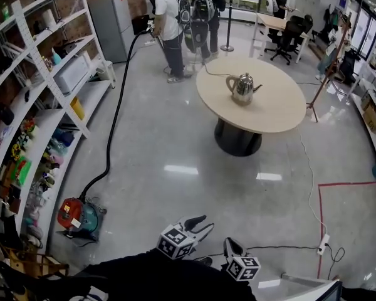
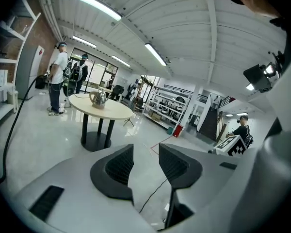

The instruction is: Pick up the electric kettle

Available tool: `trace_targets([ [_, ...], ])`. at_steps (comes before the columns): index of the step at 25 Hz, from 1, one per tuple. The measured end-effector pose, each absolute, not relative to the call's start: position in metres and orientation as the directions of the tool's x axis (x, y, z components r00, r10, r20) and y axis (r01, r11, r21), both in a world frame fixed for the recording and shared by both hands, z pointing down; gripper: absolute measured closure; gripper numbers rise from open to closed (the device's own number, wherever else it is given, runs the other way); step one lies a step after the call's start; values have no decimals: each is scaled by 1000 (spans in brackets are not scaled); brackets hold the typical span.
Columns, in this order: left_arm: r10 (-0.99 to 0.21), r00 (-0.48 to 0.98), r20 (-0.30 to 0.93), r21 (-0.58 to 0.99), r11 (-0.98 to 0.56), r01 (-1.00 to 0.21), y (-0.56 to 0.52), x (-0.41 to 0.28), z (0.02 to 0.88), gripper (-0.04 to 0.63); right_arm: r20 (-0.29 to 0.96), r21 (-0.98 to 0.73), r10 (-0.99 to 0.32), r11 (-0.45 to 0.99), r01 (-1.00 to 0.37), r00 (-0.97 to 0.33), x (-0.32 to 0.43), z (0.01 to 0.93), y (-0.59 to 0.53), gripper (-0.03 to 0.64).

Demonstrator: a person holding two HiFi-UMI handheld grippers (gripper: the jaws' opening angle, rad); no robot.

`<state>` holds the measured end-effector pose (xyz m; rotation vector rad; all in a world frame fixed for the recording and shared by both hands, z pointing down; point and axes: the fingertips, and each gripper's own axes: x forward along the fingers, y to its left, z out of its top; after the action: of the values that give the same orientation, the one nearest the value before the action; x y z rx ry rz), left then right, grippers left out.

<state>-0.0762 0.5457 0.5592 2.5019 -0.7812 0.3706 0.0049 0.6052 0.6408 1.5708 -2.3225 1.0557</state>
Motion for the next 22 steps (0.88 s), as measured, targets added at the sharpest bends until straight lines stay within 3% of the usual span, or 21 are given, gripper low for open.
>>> trace_targets([
  [9, -502, 781, 373, 452, -637, -625, 533, -164, 558, 420, 551, -418, -718, 203, -885, -425, -57, 627, 589, 603],
  [22, -420, 823, 383, 545, -616, -568, 511, -239, 603, 420, 653, -358, -660, 163, -919, -371, -133, 649, 586, 603],
])
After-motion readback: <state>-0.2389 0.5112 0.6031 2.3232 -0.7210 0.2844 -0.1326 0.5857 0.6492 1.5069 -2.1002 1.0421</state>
